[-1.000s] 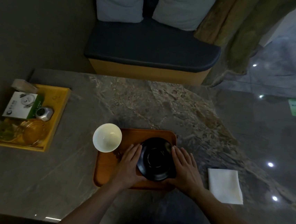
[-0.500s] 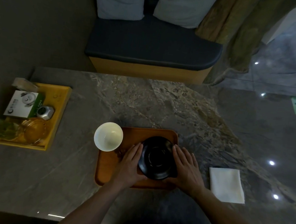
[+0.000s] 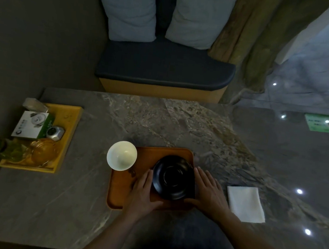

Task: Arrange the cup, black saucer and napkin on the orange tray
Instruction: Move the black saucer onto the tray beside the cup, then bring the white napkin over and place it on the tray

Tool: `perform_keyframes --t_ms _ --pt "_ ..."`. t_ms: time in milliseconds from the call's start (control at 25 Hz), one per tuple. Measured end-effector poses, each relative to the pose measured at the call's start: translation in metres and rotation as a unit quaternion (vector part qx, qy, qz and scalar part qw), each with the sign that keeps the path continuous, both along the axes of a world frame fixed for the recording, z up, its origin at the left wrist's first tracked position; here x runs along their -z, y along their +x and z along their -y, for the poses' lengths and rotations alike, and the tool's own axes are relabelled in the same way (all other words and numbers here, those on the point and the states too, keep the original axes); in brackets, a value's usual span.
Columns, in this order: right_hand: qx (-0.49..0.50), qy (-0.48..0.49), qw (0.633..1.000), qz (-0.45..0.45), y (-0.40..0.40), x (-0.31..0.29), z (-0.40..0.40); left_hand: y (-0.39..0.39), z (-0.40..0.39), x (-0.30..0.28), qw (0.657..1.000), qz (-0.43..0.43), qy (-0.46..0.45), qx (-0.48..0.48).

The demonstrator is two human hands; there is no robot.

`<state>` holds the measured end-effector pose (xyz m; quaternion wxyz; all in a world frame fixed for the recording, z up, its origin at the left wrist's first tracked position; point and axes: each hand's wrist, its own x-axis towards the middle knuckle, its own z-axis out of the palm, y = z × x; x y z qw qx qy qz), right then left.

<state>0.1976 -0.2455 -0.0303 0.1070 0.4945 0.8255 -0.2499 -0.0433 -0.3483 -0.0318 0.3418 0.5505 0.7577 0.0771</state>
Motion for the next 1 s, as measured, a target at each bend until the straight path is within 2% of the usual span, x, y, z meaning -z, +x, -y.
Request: perform_keyframes --t_ms 320,440,560,680,1000 --pt "-0.028 0.034 0.999 -0.022 0.057 -0.019 0.012 0.045 0.039 -0.007 0.986 0.028 0.002 -0.167" --pt "-0.035 0.028 0.999 -0.011 0.082 -0.027 0.013 0.069 0.049 -0.009 0.98 0.029 -0.009 -0.195" --pt "-0.037 0.021 0.999 -0.008 0.11 -0.035 0.01 0.094 0.052 -0.013 0.982 -0.007 0.02 -0.189" --pt "-0.02 -0.002 1.0 -0.016 0.143 -0.042 0.006 0.118 0.043 -0.016 0.985 0.004 0.025 -0.168" --pt "0.003 -0.022 1.0 0.003 0.217 -0.048 -0.006 0.172 -0.016 -0.017 0.999 0.006 0.015 -0.031"
